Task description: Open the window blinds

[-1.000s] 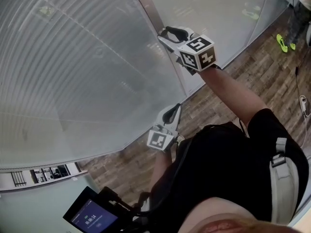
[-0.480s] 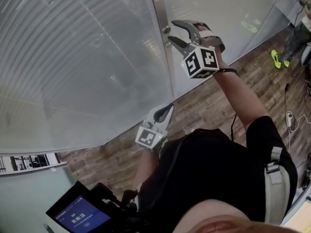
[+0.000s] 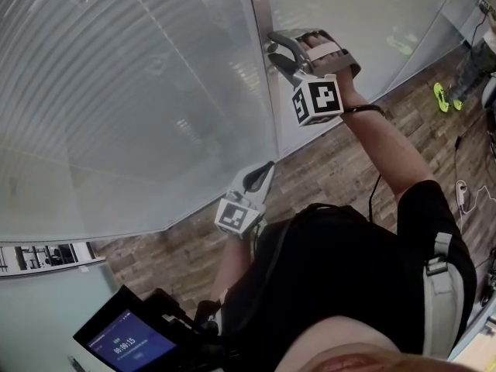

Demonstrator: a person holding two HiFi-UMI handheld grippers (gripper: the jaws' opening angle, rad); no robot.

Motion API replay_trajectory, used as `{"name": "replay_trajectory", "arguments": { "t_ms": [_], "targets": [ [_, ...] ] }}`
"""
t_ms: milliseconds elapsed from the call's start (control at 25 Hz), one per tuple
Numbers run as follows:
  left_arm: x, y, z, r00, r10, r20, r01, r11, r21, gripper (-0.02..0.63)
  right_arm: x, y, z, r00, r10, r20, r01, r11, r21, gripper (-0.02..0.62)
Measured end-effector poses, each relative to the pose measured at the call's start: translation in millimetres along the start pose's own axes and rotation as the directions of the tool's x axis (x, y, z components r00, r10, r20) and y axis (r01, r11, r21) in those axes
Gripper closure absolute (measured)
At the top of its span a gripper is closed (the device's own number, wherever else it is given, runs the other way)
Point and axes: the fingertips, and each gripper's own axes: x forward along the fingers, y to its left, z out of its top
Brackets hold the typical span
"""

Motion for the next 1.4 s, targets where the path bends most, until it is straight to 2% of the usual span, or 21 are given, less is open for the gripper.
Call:
{"name": "replay_trajectory", "arguments": {
  "t_ms": [80, 120, 160, 360, 480, 760, 920, 1040, 1120, 1320, 1400],
  "targets": [
    [-5, 6, 2, 1.000, 0.019, -0.019, -0.019, 1.000, 0.002, 0.603, 1, 1, 1, 1.000, 0.004, -0.006, -0.004, 1.000, -0.016, 0.373],
    [-6, 9, 1, 0.999, 0.027, -0.024, -0.027, 1.000, 0.010, 0.603, 2, 4, 0, 1.000, 0.011, -0.012, -0.012, 1.000, -0.024, 0.402],
    [-7, 12, 0, 0.999, 0.034, -0.021, -0.033, 0.999, 0.018, 0.603, 3, 7, 0, 1.000, 0.021, -0.021, -0.021, 0.999, -0.032, 0.472],
    [-9, 18, -7, 0.999, 0.037, 0.008, -0.038, 0.997, 0.061, 0.603, 4, 9, -2, 0.999, 0.025, -0.037, -0.026, 0.999, -0.026, 0.466],
    [-10, 15, -4, 0.999, 0.033, -0.002, -0.033, 0.998, 0.054, 0.603, 4, 8, -1, 0.999, 0.023, -0.035, -0.024, 1.000, -0.005, 0.466],
    [-13, 6, -8, 0.998, 0.035, -0.051, -0.034, 0.999, 0.021, 0.603, 3, 6, 0, 1.000, 0.020, -0.019, -0.017, 0.993, 0.115, 0.468],
    [-14, 8, -18, 0.998, 0.042, -0.046, -0.041, 0.999, 0.018, 0.603, 2, 1, 1, 1.000, 0.005, 0.008, -0.007, 0.965, 0.262, 0.468],
    [-12, 3, -14, 0.998, 0.033, -0.060, -0.033, 0.999, 0.004, 0.603, 1, -4, 1, 0.999, 0.000, 0.032, -0.013, 0.918, 0.397, 0.466],
    [-11, 5, -21, 0.999, 0.033, -0.041, -0.033, 0.999, 0.014, 0.603, 1, -6, 0, 0.998, 0.000, 0.057, -0.029, 0.866, 0.499, 0.466],
    [-8, 5, -17, 0.999, 0.034, -0.027, -0.034, 0.999, -0.006, 0.603, 2, -11, -4, 0.995, -0.011, 0.102, -0.065, 0.694, 0.717, 0.466],
    [-9, 6, -16, 0.999, 0.038, -0.023, -0.038, 0.999, -0.015, 0.603, 3, -10, -6, 0.992, -0.025, 0.126, -0.086, 0.596, 0.799, 0.465]
  ]
}}
